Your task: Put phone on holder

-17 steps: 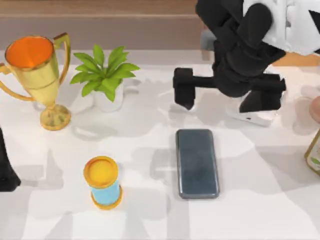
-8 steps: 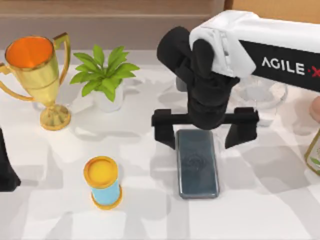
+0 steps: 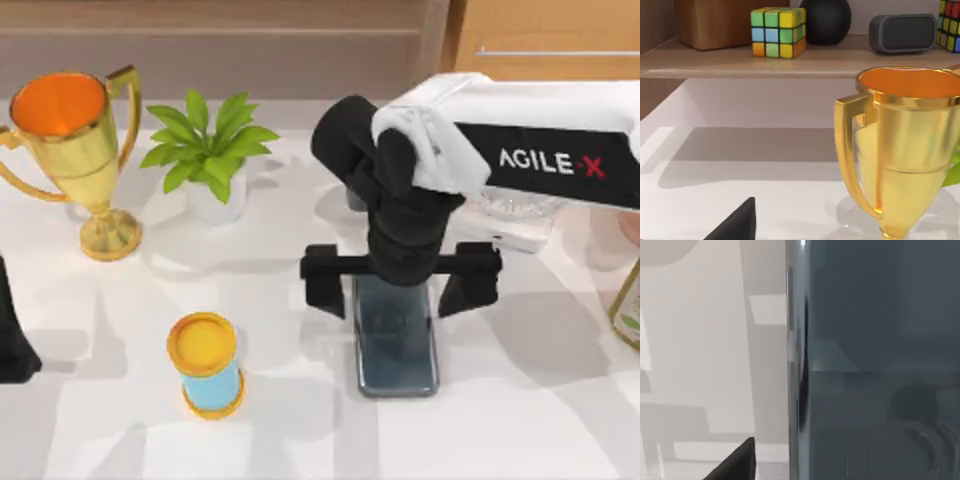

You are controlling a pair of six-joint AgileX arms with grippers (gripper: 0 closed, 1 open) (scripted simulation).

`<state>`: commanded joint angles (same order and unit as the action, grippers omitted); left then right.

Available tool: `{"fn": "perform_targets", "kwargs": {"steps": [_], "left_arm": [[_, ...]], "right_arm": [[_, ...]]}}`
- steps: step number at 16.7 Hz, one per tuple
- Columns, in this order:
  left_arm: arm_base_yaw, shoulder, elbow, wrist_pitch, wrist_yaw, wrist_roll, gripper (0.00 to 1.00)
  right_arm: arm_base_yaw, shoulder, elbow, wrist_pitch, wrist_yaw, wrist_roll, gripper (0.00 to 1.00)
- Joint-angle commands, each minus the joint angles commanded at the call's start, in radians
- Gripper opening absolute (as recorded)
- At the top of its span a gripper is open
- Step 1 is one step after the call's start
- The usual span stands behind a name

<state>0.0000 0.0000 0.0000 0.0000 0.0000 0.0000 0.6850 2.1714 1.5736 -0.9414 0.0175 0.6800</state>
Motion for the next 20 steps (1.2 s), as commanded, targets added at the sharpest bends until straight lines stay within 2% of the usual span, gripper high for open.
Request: {"fn": "perform_targets", "kwargs": {"steps": [3,7,20], "left_arm": [[0.000,0.000,0.000,0.000,0.000,0.000,1.00],[0.000,0.000,0.000,0.000,0.000,0.000,1.00],[0.000,0.000,0.000,0.000,0.000,0.000,1.00]], "right_arm": [[0.001,0.042,-0.055,0.093,0.000,0.001,1.00],[0.001,0.048,-0.063,0.105,0.000,0.001,1.00],[0.001,0.048,-0.063,0.105,0.000,0.001,0.02]]}}
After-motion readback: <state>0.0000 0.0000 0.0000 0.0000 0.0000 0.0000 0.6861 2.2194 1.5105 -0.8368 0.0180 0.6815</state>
